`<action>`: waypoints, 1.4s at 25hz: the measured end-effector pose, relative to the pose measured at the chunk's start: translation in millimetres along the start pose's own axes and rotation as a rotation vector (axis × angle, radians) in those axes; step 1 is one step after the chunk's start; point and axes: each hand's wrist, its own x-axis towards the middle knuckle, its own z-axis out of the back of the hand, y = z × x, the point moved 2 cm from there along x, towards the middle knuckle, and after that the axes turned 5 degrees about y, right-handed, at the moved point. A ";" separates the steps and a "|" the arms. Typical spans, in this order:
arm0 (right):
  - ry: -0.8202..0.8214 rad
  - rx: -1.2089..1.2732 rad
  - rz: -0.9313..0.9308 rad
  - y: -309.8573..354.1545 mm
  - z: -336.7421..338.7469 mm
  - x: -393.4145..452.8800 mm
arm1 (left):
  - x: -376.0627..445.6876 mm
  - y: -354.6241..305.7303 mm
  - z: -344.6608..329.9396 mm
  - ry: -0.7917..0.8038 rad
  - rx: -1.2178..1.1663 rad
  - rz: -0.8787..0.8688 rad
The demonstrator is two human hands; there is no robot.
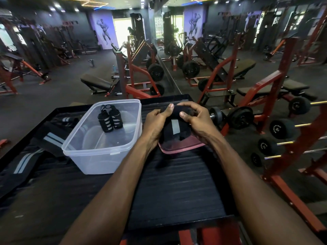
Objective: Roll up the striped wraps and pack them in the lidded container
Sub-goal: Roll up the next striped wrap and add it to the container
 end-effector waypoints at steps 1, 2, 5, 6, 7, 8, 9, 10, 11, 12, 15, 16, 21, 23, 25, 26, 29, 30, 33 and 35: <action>0.010 -0.007 0.007 1.8 -0.7 -1.1 | 0.3 1.6 -0.1 0.002 0.023 0.027; 0.018 -0.011 0.000 2.3 -1.3 -1.6 | 0.9 2.2 -0.4 0.000 0.034 0.022; 0.021 0.077 -0.077 3.1 -1.6 -1.4 | 1.0 1.5 0.4 -0.038 0.028 -0.056; 0.021 0.115 -0.113 3.6 -1.9 -1.4 | 0.2 1.0 0.3 -0.043 0.052 -0.075; 0.020 0.129 -0.141 2.8 -1.6 -1.3 | -2.0 -0.2 -0.9 -0.038 0.084 -0.097; 0.013 0.109 -0.150 0.9 -0.6 -0.6 | -3.2 -0.9 -1.9 -0.031 0.107 -0.116; -0.003 0.064 -0.135 -1.0 1.0 0.4 | -3.5 -1.0 -2.7 -0.026 0.125 -0.128; -0.020 0.018 -0.097 -2.3 2.8 1.4 | -5.1 -2.1 -4.0 -0.014 0.136 -0.132; -0.029 -0.021 -0.049 -2.2 4.1 1.8 | -5.3 -2.1 -4.9 -0.002 0.131 -0.124; -0.032 -0.056 -0.004 -1.4 5.1 1.9 | -4.7 -1.2 -5.8 0.017 0.106 -0.099; 0.020 -0.179 0.065 -1.2 4.8 2.3 | -3.6 1.6 -9.8 0.102 0.029 -0.014; 0.042 -0.204 0.070 -1.8 3.7 2.0 | -1.8 3.7 -10.4 0.120 0.066 -0.015; 0.053 -0.068 -0.016 -4.7 0.5 1.9 | 4.8 9.5 -7.4 0.107 0.145 -0.007; 0.041 0.009 -0.076 -5.6 -2.6 1.1 | 3.0 7.4 -7.4 0.084 0.187 -0.037; 0.051 -0.026 -0.069 -5.9 -4.0 0.1 | 0.6 6.6 -9.0 0.083 0.216 -0.056; 0.056 -0.028 -0.071 -5.1 -4.5 -0.6 | -0.7 6.4 -9.8 0.094 0.228 -0.067; 0.044 0.073 -0.133 2.6 -4.7 -2.8 | -4.2 3.5 -10.2 0.105 0.237 -0.099; 0.042 0.125 -0.170 4.2 -4.7 -3.1 | -3.9 3.4 -9.9 0.102 0.250 -0.111; 0.057 0.217 -0.251 4.7 -4.2 -2.0 | -6.4 -0.1 -9.4 0.088 0.316 -0.180; 0.024 0.172 -0.211 5.2 -2.5 -0.5 | -7.6 -2.1 -8.7 0.071 0.319 -0.239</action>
